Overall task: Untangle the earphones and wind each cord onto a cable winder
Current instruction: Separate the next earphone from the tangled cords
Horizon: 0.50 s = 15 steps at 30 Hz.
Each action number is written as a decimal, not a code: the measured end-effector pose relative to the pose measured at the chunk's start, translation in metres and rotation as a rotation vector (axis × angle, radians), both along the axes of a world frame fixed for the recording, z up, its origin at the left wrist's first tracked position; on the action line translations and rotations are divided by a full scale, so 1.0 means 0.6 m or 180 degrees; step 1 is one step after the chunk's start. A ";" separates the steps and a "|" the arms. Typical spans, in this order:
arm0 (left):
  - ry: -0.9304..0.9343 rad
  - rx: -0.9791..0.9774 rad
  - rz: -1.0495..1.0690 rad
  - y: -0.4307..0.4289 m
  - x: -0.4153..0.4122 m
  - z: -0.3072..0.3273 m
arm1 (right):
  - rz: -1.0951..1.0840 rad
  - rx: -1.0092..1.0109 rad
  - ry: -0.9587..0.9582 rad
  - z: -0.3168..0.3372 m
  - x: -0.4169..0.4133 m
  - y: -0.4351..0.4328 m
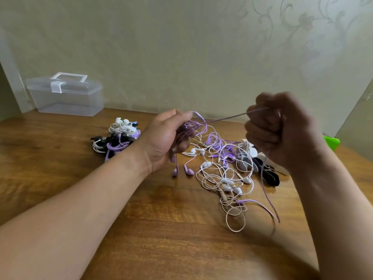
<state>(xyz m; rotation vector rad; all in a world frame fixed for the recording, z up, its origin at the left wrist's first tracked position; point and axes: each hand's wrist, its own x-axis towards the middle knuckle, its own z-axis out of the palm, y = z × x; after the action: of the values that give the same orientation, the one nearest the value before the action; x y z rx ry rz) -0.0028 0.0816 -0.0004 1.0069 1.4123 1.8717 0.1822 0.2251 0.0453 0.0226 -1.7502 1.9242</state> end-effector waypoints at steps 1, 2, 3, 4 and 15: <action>0.0045 -0.0024 0.0003 0.001 0.002 -0.001 | -0.0078 0.0065 -0.0072 -0.001 0.005 0.007; 0.0092 -0.0048 0.0013 0.001 0.005 -0.002 | -0.0232 0.0200 -0.0186 -0.003 0.009 0.016; 0.0126 -0.0041 0.0016 0.001 0.007 -0.002 | -0.0489 0.0453 -0.0358 -0.007 0.013 0.025; 0.0131 0.0000 -0.0002 0.002 0.008 -0.003 | -0.0797 0.0777 -0.0571 -0.011 0.015 0.032; 0.0559 0.0043 -0.0004 0.005 0.022 -0.005 | -0.1044 0.2315 -0.1417 -0.038 -0.032 -0.035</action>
<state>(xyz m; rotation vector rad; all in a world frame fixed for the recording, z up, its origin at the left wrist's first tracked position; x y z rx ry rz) 0.0106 0.0845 -0.0035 1.2035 1.4993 1.8309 0.1629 0.2041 0.0227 -0.4299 -2.4769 1.0334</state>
